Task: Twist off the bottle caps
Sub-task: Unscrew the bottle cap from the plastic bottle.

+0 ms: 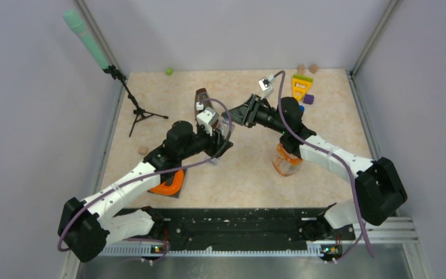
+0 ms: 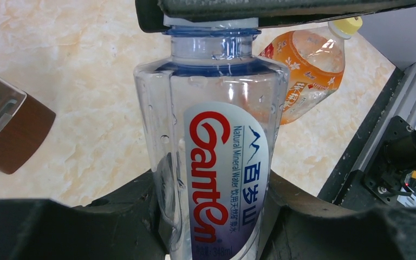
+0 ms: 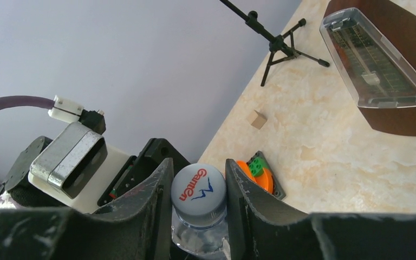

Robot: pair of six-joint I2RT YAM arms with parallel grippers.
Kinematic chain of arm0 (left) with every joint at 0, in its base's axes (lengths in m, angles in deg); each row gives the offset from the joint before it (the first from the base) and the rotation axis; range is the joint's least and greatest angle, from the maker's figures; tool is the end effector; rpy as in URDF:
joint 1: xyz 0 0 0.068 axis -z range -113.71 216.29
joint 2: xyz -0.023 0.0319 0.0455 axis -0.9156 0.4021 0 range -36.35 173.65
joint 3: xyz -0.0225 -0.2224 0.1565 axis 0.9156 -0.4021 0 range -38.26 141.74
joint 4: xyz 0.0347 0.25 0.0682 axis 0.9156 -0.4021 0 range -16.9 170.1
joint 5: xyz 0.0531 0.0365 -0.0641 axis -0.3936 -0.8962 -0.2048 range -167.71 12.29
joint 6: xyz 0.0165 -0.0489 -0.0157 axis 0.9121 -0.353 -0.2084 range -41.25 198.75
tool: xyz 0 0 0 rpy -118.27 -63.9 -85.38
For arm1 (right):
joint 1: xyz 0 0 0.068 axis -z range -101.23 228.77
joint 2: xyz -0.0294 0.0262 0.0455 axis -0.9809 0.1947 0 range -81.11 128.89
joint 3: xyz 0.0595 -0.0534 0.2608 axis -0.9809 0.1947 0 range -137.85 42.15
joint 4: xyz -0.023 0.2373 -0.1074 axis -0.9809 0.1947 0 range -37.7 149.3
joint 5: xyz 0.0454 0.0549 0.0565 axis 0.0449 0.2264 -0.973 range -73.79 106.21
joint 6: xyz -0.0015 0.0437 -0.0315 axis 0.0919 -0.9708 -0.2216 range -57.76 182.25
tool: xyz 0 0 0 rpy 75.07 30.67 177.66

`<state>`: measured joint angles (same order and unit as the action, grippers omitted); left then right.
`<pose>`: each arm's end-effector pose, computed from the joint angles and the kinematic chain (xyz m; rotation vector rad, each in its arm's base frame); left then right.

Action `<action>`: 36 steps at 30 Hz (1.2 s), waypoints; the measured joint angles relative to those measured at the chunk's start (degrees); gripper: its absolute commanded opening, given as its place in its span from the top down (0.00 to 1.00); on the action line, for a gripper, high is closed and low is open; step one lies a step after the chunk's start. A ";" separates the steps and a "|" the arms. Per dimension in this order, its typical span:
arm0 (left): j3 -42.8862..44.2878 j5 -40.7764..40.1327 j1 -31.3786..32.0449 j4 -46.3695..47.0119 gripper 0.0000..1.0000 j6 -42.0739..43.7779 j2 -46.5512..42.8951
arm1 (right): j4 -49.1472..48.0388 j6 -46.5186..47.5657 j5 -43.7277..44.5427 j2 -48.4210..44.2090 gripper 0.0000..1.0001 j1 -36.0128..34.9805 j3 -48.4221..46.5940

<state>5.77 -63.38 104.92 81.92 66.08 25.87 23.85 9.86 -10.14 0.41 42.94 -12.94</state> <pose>0.1916 -0.1646 0.2971 0.6096 1.8370 -0.8427 0.2607 0.2079 0.3230 -0.1648 1.7585 1.5261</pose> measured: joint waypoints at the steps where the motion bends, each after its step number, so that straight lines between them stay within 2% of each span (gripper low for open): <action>1: 0.00 0.00 0.00 0.00 1.00 0.00 0.00 | -0.48 -0.17 -0.02 0.00 0.88 0.02 0.33; 2: 0.00 0.02 0.00 -0.07 1.00 0.00 -0.02 | -1.01 -0.33 0.02 0.00 0.90 0.02 0.66; 4: -0.22 0.20 0.00 -0.24 1.00 -0.07 -0.13 | -1.68 -0.44 0.00 0.00 1.00 0.02 1.16; 11: -1.25 2.51 -0.07 0.35 1.00 -0.85 -1.33 | -4.96 -0.35 -1.75 -0.55 1.00 -0.02 2.86; 21: -0.87 12.31 -0.31 4.37 1.00 -2.64 -1.29 | -11.58 1.99 -2.82 -6.45 1.00 0.02 7.63; 32: 1.95 22.95 -0.55 7.63 1.00 -4.48 3.10 | -20.48 3.54 -6.49 -7.65 1.00 0.76 10.05; 33: 1.95 23.52 -0.55 7.58 1.00 -4.61 3.19 | -20.74 3.54 -6.73 -7.65 0.97 0.76 10.19; 36: 1.95 23.98 -0.55 7.54 1.00 -4.63 3.17 | -20.81 3.93 -7.17 -7.76 0.71 0.76 10.21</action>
<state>7.71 -39.40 104.37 89.46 61.45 29.04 3.05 13.80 -17.31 -7.35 43.70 -2.73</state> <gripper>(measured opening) 0.508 0.336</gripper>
